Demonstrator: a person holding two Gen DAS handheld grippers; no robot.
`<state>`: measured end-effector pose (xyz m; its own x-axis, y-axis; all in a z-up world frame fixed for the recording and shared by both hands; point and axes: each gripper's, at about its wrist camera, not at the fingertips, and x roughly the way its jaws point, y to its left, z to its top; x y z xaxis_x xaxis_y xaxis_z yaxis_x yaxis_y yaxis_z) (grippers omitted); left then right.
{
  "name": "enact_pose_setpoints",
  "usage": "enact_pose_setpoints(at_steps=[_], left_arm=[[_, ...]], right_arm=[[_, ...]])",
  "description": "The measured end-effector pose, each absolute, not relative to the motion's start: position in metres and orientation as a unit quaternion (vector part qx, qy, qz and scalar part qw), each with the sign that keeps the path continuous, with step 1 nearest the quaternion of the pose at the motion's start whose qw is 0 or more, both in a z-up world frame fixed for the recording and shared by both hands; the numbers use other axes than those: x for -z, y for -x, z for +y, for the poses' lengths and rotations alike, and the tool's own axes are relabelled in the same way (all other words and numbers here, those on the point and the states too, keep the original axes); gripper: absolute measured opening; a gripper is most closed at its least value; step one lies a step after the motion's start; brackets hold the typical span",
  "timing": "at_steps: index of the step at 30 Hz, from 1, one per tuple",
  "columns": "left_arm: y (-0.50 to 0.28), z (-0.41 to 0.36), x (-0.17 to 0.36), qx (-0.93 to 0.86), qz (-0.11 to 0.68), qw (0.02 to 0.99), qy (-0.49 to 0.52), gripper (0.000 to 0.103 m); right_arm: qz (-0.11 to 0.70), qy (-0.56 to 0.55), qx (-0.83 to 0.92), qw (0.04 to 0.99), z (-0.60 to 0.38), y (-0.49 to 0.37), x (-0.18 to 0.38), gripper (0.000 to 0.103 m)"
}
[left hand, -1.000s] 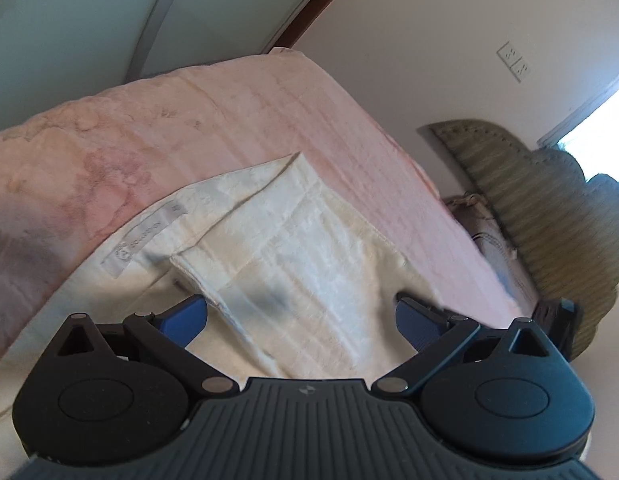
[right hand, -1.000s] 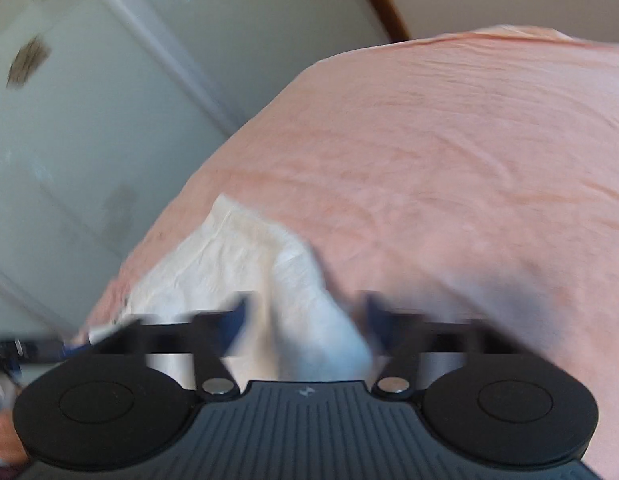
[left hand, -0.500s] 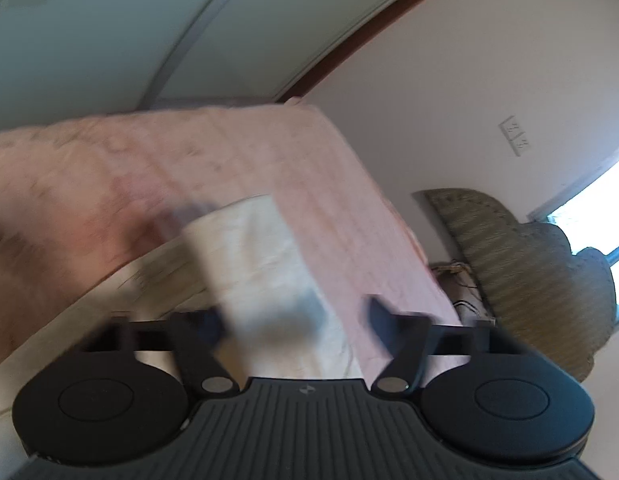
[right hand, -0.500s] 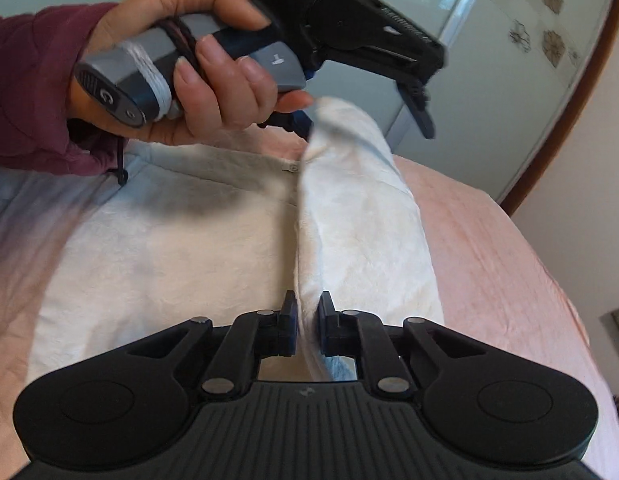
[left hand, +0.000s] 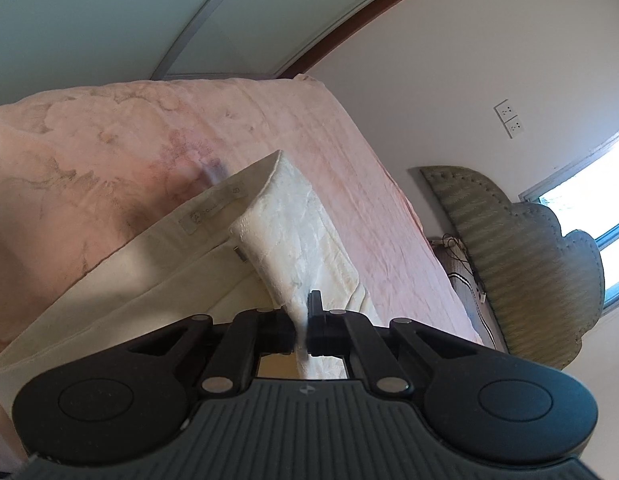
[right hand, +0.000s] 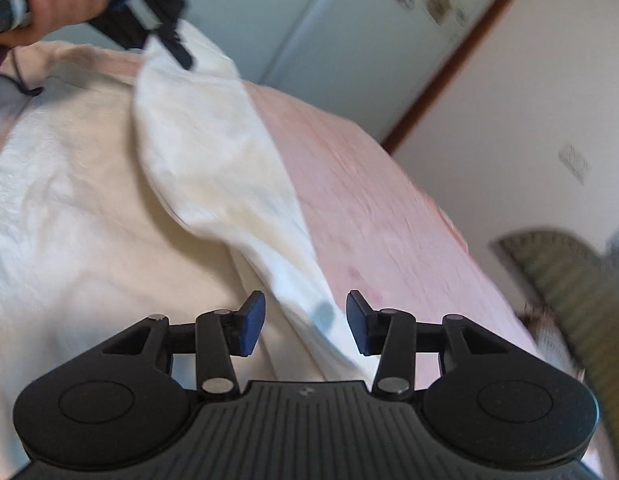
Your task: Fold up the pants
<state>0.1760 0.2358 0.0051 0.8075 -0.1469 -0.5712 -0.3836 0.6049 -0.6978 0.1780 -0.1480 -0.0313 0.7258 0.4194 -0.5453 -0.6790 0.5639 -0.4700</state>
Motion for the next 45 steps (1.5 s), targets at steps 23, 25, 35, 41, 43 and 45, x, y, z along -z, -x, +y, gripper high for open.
enact_pose_setpoints(at_steps=[23,25,35,41,43,45], left_arm=[[-0.088,0.254,0.026,-0.093,0.373,0.815,0.434,0.002],[-0.084,0.257,0.022,-0.09,0.362,0.817,0.441,0.003],[-0.083,0.246,0.02,-0.125,0.364,0.842,0.378,0.024],[-0.064,0.237,-0.03,-0.184,0.341,0.87,0.305,0.039],[-0.058,0.225,-0.049,-0.207,0.312,0.889,0.264,0.053],[-0.06,0.209,-0.062,-0.204,0.292,0.903,0.238,0.054]], right_arm=[[0.253,0.289,-0.38,0.841,-0.181,-0.056,0.047,0.004],[0.258,0.281,-0.378,0.844,-0.182,-0.052,0.051,0.004],[0.292,0.226,-0.372,0.852,-0.184,-0.051,0.066,0.004],[0.302,0.096,-0.39,0.864,-0.228,-0.052,0.042,0.009],[0.295,0.038,-0.36,0.884,-0.253,-0.057,0.037,0.01],[0.316,-0.003,-0.331,0.889,-0.275,-0.064,0.043,0.012]])
